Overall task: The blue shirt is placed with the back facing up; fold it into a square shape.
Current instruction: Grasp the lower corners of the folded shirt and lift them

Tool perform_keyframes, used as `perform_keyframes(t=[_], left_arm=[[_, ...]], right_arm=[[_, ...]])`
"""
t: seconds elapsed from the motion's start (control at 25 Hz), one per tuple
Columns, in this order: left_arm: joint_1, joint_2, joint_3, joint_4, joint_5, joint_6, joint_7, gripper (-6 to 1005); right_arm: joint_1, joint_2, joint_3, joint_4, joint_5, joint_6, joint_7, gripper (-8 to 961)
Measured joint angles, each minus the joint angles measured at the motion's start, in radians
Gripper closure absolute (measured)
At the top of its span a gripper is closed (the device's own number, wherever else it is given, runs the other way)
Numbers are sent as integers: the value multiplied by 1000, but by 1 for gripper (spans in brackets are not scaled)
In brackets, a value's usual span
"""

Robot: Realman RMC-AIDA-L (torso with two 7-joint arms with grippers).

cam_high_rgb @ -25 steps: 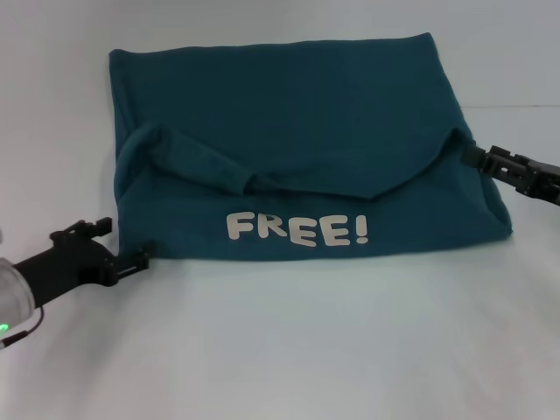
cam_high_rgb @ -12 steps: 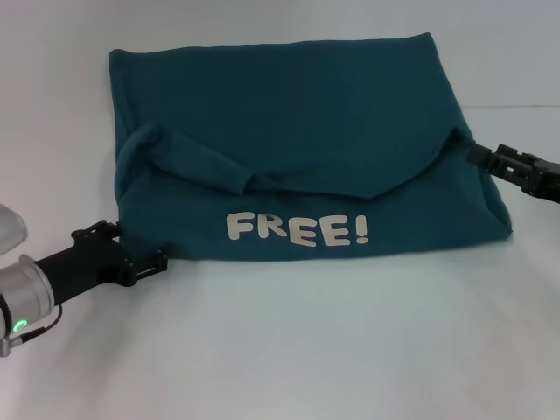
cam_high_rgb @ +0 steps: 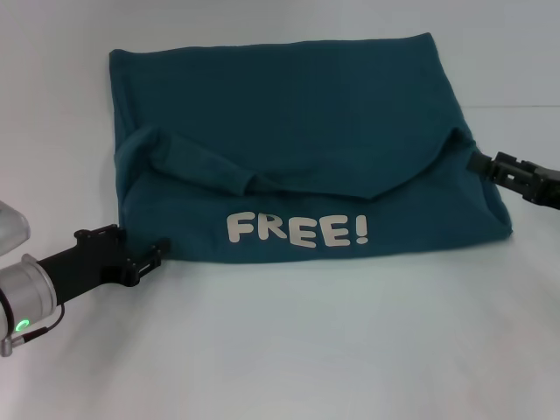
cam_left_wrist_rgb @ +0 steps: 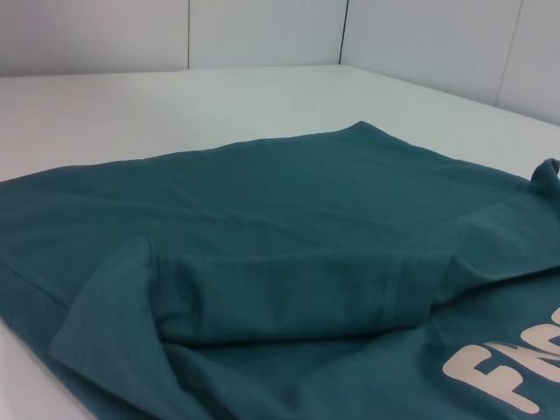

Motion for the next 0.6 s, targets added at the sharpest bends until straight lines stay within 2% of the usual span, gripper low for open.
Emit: perform_keyframes(t=[0.04,0.48,0.6], left_arm=[[0,0,1,1,0,0,0,327],[-4,0,2,-2,-2,4,0,838],[-5,0,3,-3,-3,5,-7,911]], right_arm=[[0,-2,-3,2,-3,0,0,129],[-7,-9,-21,-6,-7,3,-14,131],[-7,-9,-34,-7,-7,6,-28,132]])
